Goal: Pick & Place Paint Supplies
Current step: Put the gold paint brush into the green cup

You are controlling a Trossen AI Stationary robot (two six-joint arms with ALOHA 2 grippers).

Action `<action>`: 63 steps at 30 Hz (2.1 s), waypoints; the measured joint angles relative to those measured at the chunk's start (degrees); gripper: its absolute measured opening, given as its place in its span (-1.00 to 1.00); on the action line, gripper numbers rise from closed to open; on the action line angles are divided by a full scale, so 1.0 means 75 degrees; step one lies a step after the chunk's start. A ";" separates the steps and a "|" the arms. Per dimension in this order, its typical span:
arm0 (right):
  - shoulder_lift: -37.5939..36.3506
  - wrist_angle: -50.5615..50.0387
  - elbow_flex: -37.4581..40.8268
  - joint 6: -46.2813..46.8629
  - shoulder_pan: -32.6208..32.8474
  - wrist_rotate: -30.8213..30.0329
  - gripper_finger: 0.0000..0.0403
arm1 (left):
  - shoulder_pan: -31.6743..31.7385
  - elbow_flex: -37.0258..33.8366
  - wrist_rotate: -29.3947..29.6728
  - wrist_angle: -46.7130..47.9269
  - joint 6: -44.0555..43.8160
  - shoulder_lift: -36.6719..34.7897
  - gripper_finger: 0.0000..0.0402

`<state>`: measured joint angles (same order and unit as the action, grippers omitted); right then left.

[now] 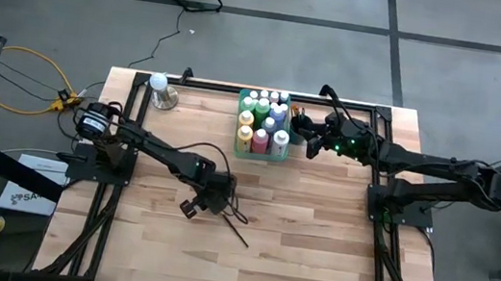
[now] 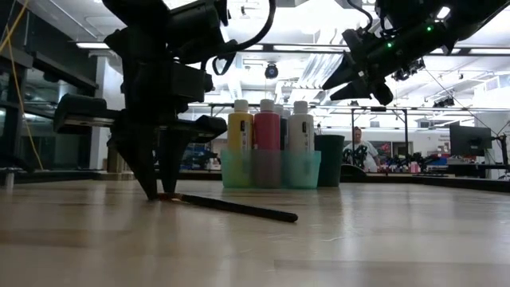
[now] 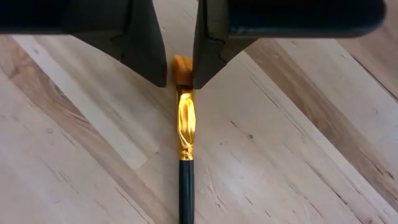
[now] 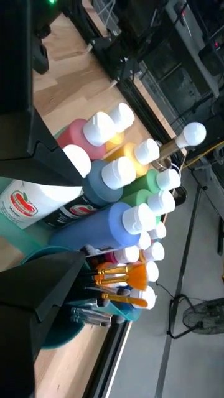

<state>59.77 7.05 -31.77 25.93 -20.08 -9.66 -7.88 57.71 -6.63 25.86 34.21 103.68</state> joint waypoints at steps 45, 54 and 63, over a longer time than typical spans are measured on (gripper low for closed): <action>0.0336 0.0701 -0.1684 0.2588 -0.0435 0.5721 -0.03 | 0.0006 0.4334 0.5900 0.1201 0.6804 -0.1399 -1.00; 0.1170 0.0682 -0.2110 0.2978 -0.0522 0.7497 0.35 | 0.0006 0.4421 0.6144 0.0229 0.8613 -0.1405 -1.00; 0.2099 0.1579 -0.2358 0.2880 -0.0071 0.7480 0.35 | 0.0006 0.4424 0.6156 -0.0057 0.8861 -0.1405 -1.00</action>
<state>75.51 18.89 -49.45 47.54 -20.62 46.44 -7.84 90.89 39.54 25.43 100.66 93.14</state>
